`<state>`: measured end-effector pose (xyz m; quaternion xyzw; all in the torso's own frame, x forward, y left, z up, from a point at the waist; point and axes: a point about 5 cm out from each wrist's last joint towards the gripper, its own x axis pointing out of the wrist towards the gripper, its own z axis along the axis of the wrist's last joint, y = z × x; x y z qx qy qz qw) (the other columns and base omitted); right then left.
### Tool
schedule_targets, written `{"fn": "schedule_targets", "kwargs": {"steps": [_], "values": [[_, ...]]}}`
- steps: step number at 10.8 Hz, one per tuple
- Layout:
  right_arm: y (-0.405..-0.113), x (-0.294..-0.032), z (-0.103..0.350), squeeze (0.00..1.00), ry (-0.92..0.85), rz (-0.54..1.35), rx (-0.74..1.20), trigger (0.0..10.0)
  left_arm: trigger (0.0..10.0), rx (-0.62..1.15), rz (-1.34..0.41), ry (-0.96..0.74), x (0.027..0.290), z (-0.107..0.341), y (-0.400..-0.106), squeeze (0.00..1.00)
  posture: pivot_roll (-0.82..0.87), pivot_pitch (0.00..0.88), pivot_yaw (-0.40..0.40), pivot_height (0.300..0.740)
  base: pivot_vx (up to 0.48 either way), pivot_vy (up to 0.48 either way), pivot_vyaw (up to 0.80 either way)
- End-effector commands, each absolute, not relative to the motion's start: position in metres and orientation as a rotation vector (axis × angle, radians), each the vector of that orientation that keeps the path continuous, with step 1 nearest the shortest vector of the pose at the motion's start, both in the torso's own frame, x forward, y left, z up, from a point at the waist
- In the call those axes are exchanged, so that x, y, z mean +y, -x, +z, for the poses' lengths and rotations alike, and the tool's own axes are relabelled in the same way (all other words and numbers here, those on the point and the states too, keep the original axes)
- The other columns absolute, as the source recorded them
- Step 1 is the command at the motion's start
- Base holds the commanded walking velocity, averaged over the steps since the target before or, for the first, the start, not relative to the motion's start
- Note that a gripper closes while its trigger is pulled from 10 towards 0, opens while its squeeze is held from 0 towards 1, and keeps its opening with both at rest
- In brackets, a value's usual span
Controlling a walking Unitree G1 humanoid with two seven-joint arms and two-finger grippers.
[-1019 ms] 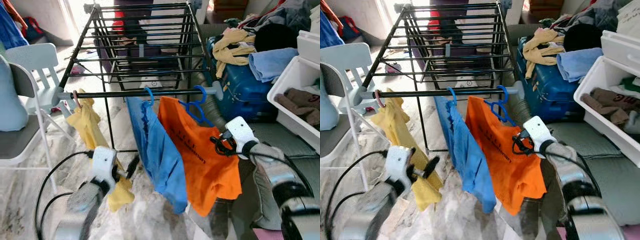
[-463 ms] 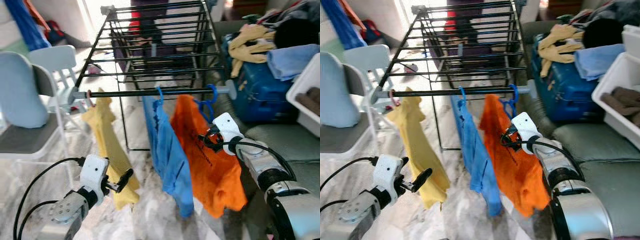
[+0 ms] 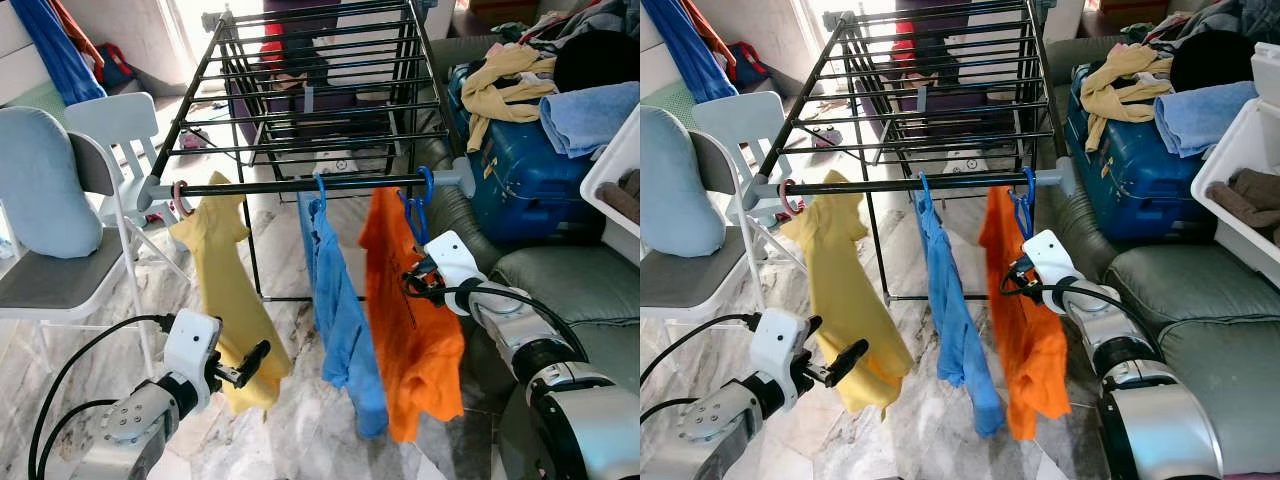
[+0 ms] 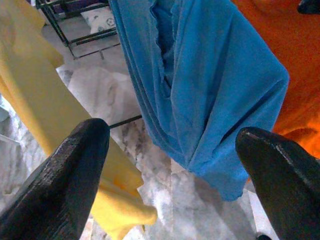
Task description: Hang hanger
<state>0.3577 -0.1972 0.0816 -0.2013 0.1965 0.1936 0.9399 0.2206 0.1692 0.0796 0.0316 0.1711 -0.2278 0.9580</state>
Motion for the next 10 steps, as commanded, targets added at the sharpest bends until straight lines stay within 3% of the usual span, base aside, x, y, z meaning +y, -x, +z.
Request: {"fn": "schedule_targets", "kwargs": {"steps": [1, 10], "values": [[-0.357, -0.197, 0.079, 0.00, 0.393, 0.388, 0.413, 0.0, 10.0, 0.348, -0.466, -0.075, 0.169, 0.082, -0.223, 0.00, 0.08, 0.000, 0.129, 0.740, 0.000, 0.000, 0.00], [-0.362, -0.206, 0.088, 0.00, 0.428, 0.343, 0.412, 0.0, 10.0, 0.361, -0.484, -0.061, 0.163, 0.079, -0.225, 0.00, 0.07, 0.000, 0.112, 0.740, 0.000, 0.000, 0.00]]}}
